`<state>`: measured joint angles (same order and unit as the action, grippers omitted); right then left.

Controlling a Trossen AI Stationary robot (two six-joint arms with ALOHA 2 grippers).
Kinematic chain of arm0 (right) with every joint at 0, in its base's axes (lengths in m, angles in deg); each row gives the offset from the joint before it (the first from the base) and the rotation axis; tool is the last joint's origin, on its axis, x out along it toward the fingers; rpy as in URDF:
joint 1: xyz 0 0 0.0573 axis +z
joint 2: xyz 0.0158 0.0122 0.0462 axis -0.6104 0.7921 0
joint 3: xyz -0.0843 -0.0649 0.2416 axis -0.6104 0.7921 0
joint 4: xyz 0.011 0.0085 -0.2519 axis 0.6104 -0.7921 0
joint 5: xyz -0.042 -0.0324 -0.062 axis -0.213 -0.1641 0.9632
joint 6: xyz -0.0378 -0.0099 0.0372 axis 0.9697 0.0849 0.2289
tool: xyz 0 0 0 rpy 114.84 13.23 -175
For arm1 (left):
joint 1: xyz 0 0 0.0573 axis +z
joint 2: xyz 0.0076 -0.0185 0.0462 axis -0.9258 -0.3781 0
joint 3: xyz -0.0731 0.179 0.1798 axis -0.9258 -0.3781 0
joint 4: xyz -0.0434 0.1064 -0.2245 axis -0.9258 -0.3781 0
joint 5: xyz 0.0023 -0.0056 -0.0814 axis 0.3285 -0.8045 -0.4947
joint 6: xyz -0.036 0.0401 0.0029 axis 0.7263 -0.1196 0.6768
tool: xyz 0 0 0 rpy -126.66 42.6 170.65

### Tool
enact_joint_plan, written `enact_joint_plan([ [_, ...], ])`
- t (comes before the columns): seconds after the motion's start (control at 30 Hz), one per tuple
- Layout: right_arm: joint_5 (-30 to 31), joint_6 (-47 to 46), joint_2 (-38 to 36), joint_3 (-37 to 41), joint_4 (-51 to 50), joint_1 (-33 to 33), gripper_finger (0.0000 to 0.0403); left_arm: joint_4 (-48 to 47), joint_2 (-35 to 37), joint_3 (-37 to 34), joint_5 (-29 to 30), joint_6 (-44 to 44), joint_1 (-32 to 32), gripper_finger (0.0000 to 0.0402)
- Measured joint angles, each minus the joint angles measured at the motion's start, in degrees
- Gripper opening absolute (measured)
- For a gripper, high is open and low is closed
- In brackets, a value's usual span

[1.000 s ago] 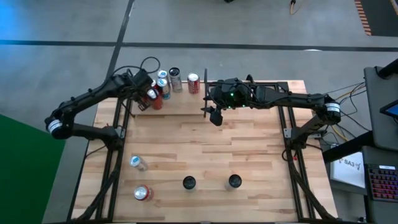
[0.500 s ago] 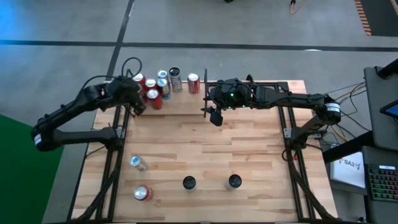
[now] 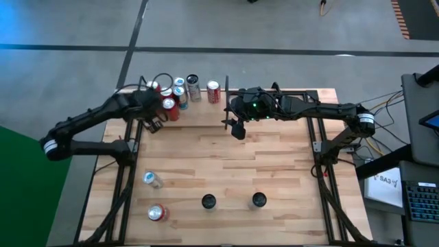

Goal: Place canned beverage on shelf
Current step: Put the top orange soda can on the shelf aligned with the other orange soda can

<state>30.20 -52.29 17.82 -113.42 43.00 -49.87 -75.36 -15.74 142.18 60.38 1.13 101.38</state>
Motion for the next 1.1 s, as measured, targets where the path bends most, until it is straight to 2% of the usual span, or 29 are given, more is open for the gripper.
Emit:
enact_joint_plan([
  [0.17,0.01,0.4,0.0,0.0,-0.63,-0.02,0.0219,-3.54,-6.03,1.2,0.26,-5.18,3.37,0.0],
  [0.4,0.01,0.66,0.02,0.22,-1.41,-0.02,0.0219,-3.31,-9.77,1.47,1.34,-9.74,7.28,0.0],
  [0.67,0.01,0.56,0.02,0.22,-1.41,0.0,0.0219,-1.06,-10.42,1.47,1.93,-9.91,7.69,0.0],
  [0.87,0.01,0.5,0.04,0.22,-1.41,0.0,0.0219,0.61,-10.23,1.49,5.49,-9.93,7.69,0.0],
  [1.1,-0.01,0.41,0.04,0.22,-1.41,-0.01,0.0219,1.79,-8.84,2.0,5.62,-8.23,7.69,0.0],
])
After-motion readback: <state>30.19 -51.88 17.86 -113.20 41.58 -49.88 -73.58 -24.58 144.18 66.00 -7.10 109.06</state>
